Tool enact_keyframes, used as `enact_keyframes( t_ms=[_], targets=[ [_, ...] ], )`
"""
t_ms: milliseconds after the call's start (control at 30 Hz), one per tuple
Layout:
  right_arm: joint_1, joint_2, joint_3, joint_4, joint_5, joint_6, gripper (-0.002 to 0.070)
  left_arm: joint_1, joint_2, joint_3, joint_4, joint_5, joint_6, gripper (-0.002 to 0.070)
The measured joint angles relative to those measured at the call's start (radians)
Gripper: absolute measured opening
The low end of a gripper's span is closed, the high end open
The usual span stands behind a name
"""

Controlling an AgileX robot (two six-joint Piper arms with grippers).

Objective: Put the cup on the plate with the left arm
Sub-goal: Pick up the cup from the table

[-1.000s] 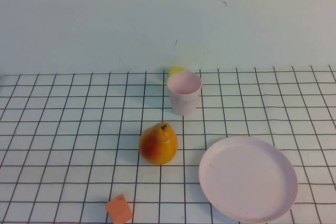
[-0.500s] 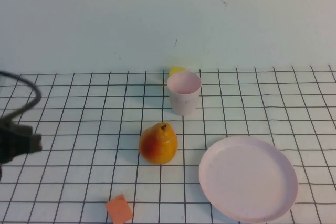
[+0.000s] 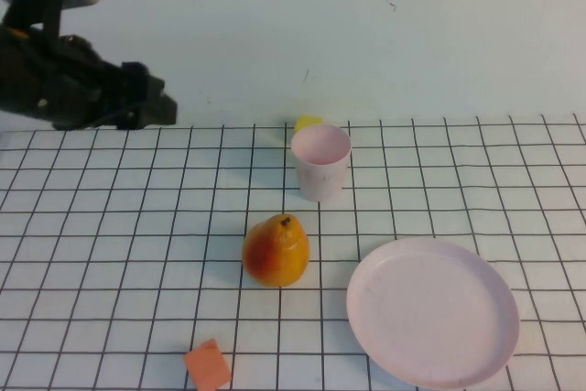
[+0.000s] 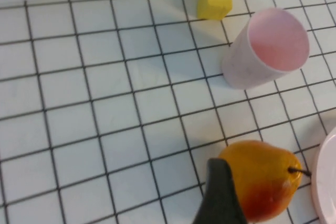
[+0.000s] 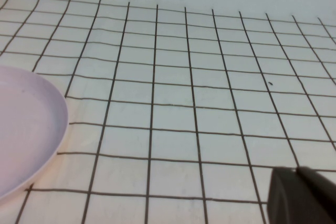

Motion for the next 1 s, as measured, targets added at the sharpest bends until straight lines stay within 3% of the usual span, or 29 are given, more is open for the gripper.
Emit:
enact_keyframes(
  t_ms=[133,367,1000],
  targets=[
    [0.000,0.000,0.000,0.000,0.000,0.000,-0.0002,-0.093,0.133,-0.140,0.009,0.032,0.015,0.0489],
    [0.000,0.000,0.000,0.000,0.000,0.000,-0.0002,-0.218,0.390,-0.397,0.196,0.074,-0.078,0.0507],
    [0.000,0.000,0.000,0.000,0.000,0.000,-0.0002,-0.232,0.951,-0.961,0.225,0.173,-0.174,0.0492]
  ],
)
